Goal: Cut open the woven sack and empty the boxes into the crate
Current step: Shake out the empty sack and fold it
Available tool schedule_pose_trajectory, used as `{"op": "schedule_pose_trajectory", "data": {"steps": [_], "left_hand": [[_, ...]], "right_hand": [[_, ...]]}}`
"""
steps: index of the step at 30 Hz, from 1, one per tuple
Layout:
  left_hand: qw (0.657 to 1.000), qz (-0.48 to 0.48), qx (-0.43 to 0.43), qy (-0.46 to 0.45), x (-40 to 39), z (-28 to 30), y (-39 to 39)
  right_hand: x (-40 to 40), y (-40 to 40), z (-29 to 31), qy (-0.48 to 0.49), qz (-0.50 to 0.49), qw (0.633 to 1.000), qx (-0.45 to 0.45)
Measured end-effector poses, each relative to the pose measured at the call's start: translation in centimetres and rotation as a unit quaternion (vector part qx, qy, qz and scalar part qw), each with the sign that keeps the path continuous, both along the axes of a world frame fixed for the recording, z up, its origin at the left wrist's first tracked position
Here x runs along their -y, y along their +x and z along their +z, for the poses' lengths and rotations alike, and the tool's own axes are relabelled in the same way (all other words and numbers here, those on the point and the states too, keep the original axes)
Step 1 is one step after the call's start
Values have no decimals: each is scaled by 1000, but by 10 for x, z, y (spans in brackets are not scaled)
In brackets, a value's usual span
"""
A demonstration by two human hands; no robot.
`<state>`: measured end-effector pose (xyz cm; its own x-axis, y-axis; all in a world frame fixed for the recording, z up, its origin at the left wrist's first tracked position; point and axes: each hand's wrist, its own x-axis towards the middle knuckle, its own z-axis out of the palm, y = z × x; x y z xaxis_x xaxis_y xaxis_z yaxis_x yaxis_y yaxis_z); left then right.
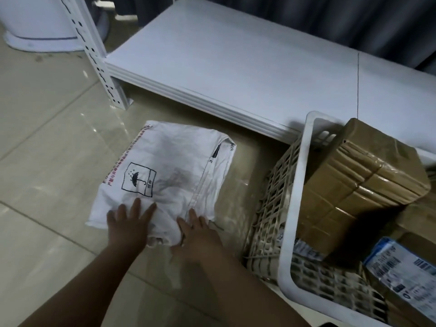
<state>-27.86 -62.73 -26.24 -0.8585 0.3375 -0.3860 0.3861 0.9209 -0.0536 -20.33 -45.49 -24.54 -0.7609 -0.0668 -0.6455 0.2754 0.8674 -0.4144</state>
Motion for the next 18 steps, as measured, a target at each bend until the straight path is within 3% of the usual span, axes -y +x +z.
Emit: {"op": "schedule_pose_trajectory", "data": {"steps": [3,5,9,18], "left_hand": [[997,-50,-1,50,-27,31,24],[990,15,0,141,-45,48,39],[934,166,-50,312,-60,98,49],[942,142,67,297,-86,250,74]], "right_hand": [[6,6,11,43,-16,998,-51],[10,13,23,38,-53,991,-114],[16,19,69,21,-142,967,-212],[-8,78,233,25,-118,967,-223]]}}
